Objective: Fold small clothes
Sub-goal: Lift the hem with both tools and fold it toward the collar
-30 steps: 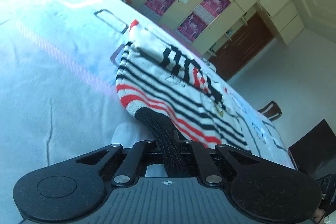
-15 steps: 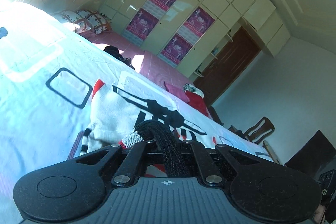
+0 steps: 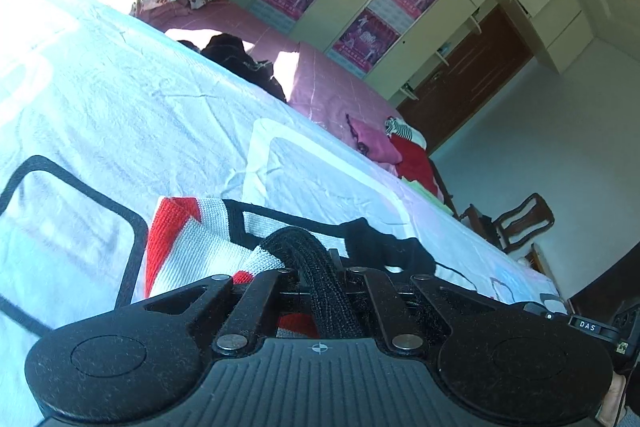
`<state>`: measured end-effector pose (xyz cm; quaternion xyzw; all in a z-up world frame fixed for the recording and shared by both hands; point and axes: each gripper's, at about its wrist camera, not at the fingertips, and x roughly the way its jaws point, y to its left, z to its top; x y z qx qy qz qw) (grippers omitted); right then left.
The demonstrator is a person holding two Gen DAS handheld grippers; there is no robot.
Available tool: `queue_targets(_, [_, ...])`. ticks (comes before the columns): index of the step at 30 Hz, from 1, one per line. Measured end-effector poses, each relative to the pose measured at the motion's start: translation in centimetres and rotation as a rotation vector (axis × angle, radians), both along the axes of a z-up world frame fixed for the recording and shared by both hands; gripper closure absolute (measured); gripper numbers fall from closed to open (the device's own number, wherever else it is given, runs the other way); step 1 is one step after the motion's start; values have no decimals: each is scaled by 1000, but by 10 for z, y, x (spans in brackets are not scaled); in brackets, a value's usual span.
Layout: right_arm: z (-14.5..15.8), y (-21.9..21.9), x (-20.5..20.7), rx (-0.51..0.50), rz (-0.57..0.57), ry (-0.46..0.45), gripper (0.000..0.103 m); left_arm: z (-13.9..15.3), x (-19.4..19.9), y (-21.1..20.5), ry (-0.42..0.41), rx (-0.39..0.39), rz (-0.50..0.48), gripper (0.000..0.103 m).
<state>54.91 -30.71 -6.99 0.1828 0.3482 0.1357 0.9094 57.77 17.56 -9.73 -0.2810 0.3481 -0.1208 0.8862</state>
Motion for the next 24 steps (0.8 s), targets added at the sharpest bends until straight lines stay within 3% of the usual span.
queue_targets(5, [-30, 4, 40, -22, -34, 57, 94, -18, 33, -13, 60, 2, -17, 99])
queue_targets(6, [-29, 0, 38, -27, -72, 37, 82, -15, 30, -11, 42, -16, -12, 96])
queue_targets(7, [-26, -3, 33, -42, -118, 5, 61, -12, 25, -8, 12, -29, -11, 87])
queue_targets(8, [-21, -9, 26, -42, -151, -33, 51, -7, 19, -6, -15, -31, -4, 79])
queue_targets(9, [-18, -14, 20, -37, -160, -63, 40, -2, 12, -4, -44, -20, 17, 53])
queue_targets(10, [-16, -18, 16, -40, -151, -72, 42, 5, 3, -1, -84, 12, 47, 29])
queue_targets(11, [-15, -20, 14, -42, -132, -72, 46, 11, -3, 1, -121, 46, 71, 25])
queue_targets(13, [-15, -22, 12, -47, -94, -68, 54, 16, -4, 6, -143, 53, 49, 25])
queue_targets(15, [-16, -18, 13, -78, -60, -68, 55, 17, 1, 3, -131, 111, 0, 26])
queue_targets(21, [-31, -5, 21, -129, -12, -15, 56, 1, 14, -14, -17, 254, -141, 46])
queue_targets(24, [-37, 0, 27, -164, -4, 0, 57, -3, 12, -18, -3, 305, -143, 56])
